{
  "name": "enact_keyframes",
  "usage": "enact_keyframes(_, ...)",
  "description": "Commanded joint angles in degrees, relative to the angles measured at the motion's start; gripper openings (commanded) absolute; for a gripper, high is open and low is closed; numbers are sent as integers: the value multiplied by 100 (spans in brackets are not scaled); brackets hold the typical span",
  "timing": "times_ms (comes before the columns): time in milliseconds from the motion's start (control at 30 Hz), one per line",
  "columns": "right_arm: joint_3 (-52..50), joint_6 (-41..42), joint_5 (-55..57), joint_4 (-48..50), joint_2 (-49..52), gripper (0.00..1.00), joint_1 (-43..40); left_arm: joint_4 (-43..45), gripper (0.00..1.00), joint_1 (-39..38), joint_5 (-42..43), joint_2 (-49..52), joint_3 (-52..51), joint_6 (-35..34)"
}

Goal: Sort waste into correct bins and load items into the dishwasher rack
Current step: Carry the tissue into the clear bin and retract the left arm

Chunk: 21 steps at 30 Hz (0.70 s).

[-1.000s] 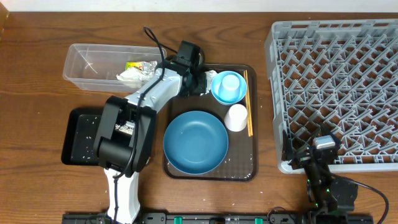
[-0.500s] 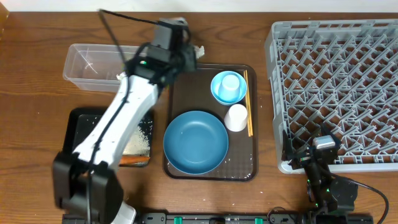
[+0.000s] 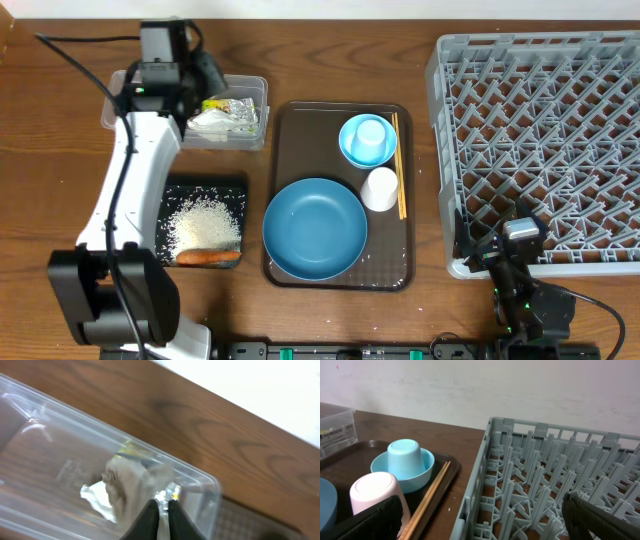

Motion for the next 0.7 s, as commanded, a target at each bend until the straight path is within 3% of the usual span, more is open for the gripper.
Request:
enact_keyframes(0,-24,68,13,-2,-28,99,-52,-42,48,190,-63,262,87,-72)
enact_keyframes(67,-24,70,13,-2,-28,99,-52,-140,73,251,-63,345,87,-70)
enact_keyframes(100,-24,68,13,-2,-28,99,-52,-188,82,262,-61,354,87,-70)
enact_keyframes(133,-24,68,13,-2,-28,99,-52,-256,84,267,-61,356,87,-72)
enact_keyframes(433,-24,68,13,-2,-28,99,-52,-560,85,269,461,-459,90,-72)
enact_keyframes(567,-24,68,13,-2,-28,99,-52,-787,86,404,17,-1060,90,-129)
enact_keyframes(667,-24,68,13,-2,-28,99,-52,-1379,86,691,-693,-1456,90,-772)
